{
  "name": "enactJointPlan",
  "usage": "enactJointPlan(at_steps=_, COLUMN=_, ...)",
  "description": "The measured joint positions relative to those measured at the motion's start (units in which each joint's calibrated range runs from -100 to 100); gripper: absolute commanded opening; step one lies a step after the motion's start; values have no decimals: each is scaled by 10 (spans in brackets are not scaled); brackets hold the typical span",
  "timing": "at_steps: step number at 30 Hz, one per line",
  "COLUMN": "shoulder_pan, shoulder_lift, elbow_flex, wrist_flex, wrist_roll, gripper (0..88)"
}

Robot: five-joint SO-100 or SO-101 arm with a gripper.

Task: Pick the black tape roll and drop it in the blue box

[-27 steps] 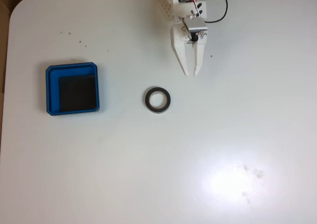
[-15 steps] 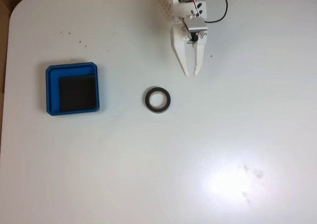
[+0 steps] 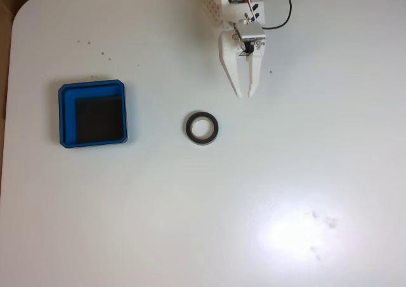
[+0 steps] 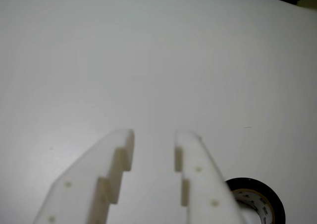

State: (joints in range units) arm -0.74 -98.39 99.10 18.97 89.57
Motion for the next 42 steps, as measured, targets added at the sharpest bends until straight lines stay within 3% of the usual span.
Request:
enactJointPlan(at_steps=18, shoulder_pan=6, shoulder_lift=0, elbow_flex=0, wrist_flex=0, wrist_roll=0, gripper=17)
enactJointPlan(at_steps=34, shoulder_pan=212, shoulder_lift=0, elbow_flex=0, wrist_flex=0, wrist_roll=0, gripper=17)
enactJointPlan(at_steps=42, shoulder_pan=216, shoulder_lift=0, elbow_flex=0, wrist_flex=0, wrist_roll=0, gripper=17)
